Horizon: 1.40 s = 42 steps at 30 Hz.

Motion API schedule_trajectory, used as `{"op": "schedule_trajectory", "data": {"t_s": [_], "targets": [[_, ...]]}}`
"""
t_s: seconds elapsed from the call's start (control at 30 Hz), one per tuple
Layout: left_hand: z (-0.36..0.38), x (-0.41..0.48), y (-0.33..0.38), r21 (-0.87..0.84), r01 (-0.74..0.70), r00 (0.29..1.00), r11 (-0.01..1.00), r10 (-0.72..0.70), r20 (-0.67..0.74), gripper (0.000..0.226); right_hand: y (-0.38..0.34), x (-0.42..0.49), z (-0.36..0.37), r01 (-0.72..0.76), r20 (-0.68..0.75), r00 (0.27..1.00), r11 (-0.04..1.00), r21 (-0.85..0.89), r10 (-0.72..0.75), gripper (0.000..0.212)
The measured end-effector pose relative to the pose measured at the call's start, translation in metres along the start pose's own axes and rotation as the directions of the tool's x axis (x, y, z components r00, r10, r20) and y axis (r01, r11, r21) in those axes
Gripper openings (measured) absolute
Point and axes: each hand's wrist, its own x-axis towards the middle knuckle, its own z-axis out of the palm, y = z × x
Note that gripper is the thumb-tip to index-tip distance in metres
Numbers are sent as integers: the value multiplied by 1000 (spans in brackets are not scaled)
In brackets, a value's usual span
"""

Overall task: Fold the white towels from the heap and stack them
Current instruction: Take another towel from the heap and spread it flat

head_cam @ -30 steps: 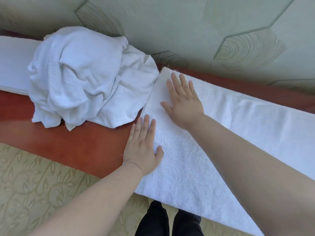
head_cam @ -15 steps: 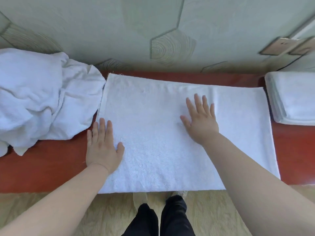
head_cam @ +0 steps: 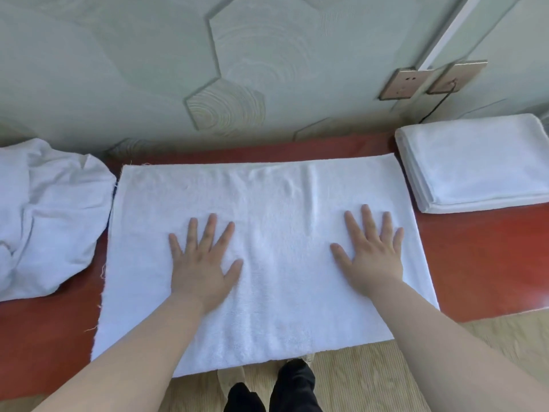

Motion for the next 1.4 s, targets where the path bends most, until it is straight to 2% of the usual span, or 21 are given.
{"op": "schedule_trajectory", "data": {"t_s": [0.27, 0.7, 0.77, 0.87, 1.03, 1.3, 1.4], "targets": [[-18, 34, -1, 44, 42, 996, 998, -45, 71, 80, 13, 42, -14, 34, 1, 999, 999, -7, -34, 80], [-47, 114, 12, -66, 167, 983, 984, -160, 90, 75, 31, 125, -39, 146, -2, 989, 989, -25, -146, 71], [-50, 111, 32, -65, 88, 996, 994, -87, 26, 71, 32, 133, -42, 155, 8, 988, 988, -16, -155, 67], [-42, 98, 74, -9, -173, 985, 985, 173, 3, 74, 34, 145, -45, 161, -1, 987, 987, 21, -161, 62], [-45, 102, 87, 10, -106, 993, 994, 105, 45, 79, 36, 167, -52, 209, 12, 978, 978, -6, -209, 61], [-51, 123, 90, 12, -52, 998, 999, 51, 47, 79, 39, 185, -52, 264, -63, 962, 964, -36, -265, 61], [-53, 129, 91, 6, -33, 999, 999, 33, 34, 78, 38, 195, -55, 255, -103, 962, 967, 13, -252, 60]]}}
